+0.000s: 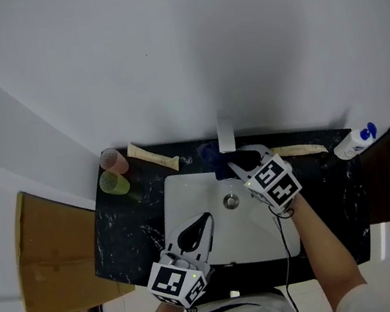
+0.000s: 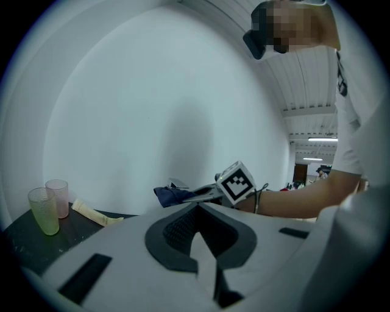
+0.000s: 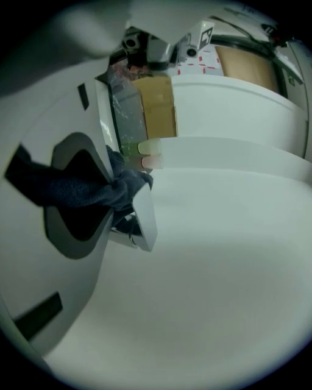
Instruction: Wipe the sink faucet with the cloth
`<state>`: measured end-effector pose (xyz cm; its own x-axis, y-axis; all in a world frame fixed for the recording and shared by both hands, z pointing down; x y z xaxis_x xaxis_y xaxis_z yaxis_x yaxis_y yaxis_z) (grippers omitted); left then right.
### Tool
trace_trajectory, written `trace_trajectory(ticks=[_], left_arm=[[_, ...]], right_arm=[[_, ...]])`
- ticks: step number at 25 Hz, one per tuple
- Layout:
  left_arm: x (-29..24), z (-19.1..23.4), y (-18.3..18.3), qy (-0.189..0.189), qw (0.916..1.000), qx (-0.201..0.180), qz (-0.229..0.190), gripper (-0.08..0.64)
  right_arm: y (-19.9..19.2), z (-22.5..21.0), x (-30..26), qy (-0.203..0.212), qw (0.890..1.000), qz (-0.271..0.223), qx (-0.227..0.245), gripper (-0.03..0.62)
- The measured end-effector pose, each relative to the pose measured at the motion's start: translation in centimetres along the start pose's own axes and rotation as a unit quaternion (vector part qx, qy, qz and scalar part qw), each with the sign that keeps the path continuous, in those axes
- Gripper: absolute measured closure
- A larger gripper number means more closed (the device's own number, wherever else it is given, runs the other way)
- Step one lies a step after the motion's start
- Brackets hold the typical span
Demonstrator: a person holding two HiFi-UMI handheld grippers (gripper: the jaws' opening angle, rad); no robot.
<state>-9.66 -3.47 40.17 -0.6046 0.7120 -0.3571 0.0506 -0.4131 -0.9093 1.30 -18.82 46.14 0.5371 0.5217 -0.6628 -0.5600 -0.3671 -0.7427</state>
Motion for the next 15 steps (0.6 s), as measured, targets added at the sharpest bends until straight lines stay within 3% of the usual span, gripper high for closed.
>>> trace_trajectory(ticks=[3, 7, 15], left_arm=[[0.2, 0.0, -0.1, 0.002, 1.0, 0.002, 0.004, 0.56], [0.1, 0.0, -0.2, -0.001, 1.0, 0.004, 0.002, 0.56], [-0.2, 0.1, 0.0, -0.006, 0.9999, 0.012, -0.009, 0.56]], right_arm=[[0.9, -2.6, -1.1, -0.031, 0.999, 0.002, -0.008, 0.503], [0.9, -1.9, -0.7, -0.042, 0.999, 0.004, -0.003, 0.503], [-0.6, 4.0, 2.8, 0.023, 0.998, 0.033, 0.057, 0.503]])
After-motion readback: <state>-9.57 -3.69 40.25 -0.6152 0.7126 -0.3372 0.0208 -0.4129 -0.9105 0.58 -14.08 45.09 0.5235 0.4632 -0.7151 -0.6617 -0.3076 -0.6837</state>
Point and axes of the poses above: the fingertips, and each gripper's own axes: x backward along the fingers, z to its left, y out of its top, the point moved 4 cm from there along x, backward along the fingers, and after that the axes turned 10 degrees about z, right-handed, at the moved point
